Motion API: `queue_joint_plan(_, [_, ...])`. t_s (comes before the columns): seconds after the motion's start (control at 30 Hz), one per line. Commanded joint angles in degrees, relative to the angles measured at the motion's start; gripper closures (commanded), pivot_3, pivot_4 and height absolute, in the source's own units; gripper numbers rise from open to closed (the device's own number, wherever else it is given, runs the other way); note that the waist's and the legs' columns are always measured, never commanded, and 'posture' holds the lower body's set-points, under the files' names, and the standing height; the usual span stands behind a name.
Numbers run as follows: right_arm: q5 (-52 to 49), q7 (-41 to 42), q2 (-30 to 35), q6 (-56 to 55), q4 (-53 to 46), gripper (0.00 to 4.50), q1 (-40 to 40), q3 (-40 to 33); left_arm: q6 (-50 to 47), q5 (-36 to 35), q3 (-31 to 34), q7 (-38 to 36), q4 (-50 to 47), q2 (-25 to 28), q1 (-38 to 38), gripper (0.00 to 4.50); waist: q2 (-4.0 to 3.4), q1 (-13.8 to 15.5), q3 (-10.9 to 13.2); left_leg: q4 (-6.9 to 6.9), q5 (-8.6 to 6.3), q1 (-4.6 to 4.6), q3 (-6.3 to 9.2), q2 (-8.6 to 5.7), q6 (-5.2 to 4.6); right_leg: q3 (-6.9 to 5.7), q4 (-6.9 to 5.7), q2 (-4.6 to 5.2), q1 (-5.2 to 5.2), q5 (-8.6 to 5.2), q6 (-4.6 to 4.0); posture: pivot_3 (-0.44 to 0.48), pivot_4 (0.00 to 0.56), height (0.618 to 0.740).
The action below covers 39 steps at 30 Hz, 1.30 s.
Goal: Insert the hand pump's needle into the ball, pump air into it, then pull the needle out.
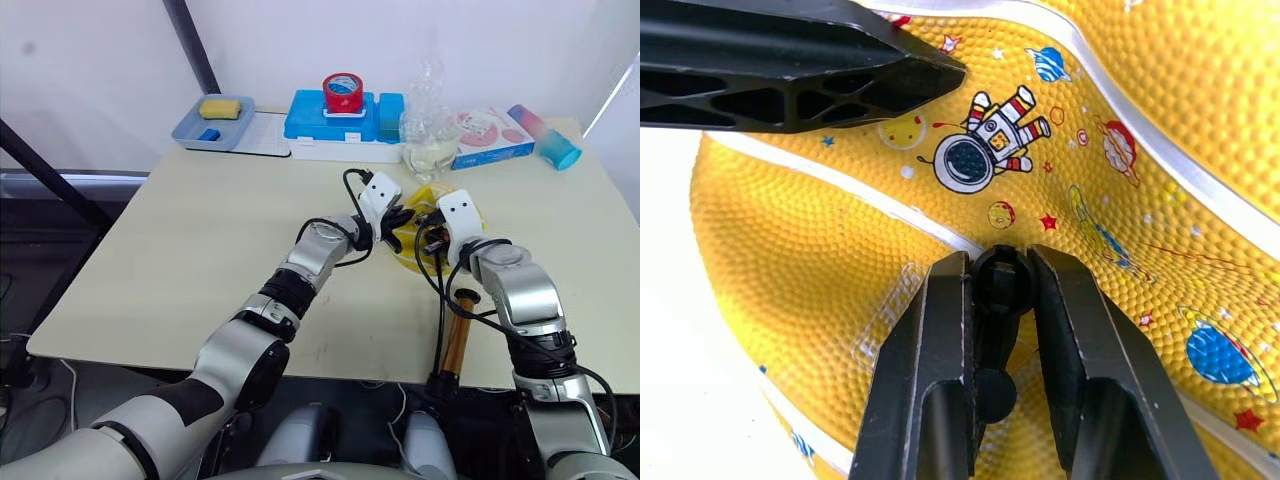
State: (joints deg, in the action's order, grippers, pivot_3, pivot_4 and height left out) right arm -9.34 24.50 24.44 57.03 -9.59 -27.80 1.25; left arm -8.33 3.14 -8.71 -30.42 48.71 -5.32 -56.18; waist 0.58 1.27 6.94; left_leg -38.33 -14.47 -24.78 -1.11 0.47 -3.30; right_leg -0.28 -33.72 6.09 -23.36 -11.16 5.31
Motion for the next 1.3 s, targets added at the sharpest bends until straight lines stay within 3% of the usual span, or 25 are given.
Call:
queue_joint_plan(0.03, [-2.18,2.55,1.72,-0.07,-2.13,4.2,1.76,-1.05,-0.93,0.56,-0.79,0.58,1.06,-0.3,0.02,4.5,0.01,0.17,0.03,0.01,0.0,0.0,0.01,-0.07,0.0,-0.01,0.0,0.01,0.0,0.0,0.0,0.0,0.15,0.729])
queue_joint_plan(0.33, [-6.42,7.13,6.15,-3.24,-7.2,0.04,6.32,-4.97,-1.13,0.48,-1.11,0.61,0.55,-0.55,0.03,4.5,0.11,0.94,0.54,0.01,-0.01,-0.02,0.09,-0.08,-0.01,-0.09,-0.02,-0.03,-0.01,-0.02,0.01,0.0,0.15,0.729])
queue_joint_plan(0.53, [-10.65,10.45,9.07,-7.61,-13.36,0.04,13.44,-10.26,-1.25,0.34,-1.3,0.45,-0.17,-0.56,-0.06,4.5,0.17,1.01,0.61,0.02,-0.01,-0.07,0.11,-0.14,-0.01,-0.13,0.03,-0.03,0.0,-0.05,0.07,0.0,0.15,0.729])
queue_joint_plan(0.77, [-17.14,14.6,9.69,-14.56,-18.71,0.04,23.08,-21.33,-1.78,0.13,-1.39,0.18,-1.66,-0.7,-0.18,4.5,0.22,1.08,0.74,0.0,-0.01,-0.04,0.12,-0.12,-0.01,-0.12,-0.02,-0.07,0.01,-0.06,0.08,0.0,0.15,0.729])
queue_joint_plan(1.13, [-20.1,22.23,11.37,-27.29,-19.46,0.04,41.16,-33.02,-3.93,0.27,-2.14,-0.23,-5.77,-0.55,0.51,4.5,0.23,1.11,0.9,-0.01,0.0,-0.02,0.04,-0.13,-0.01,-0.05,-0.09,-0.09,0.03,-0.06,0.11,0.0,0.15,0.729])
queue_joint_plan(1.3, [-22.54,25.16,8.32,-35.33,-17.91,0.04,47.47,-38.79,-5.07,0.16,-2.64,-0.22,-7.48,-0.45,1.11,4.5,0.24,1.05,0.93,-0.02,0.0,-0.03,0.08,-0.12,-0.01,-0.04,-0.08,-0.13,0.03,-0.08,0.11,0.0,0.15,0.729])
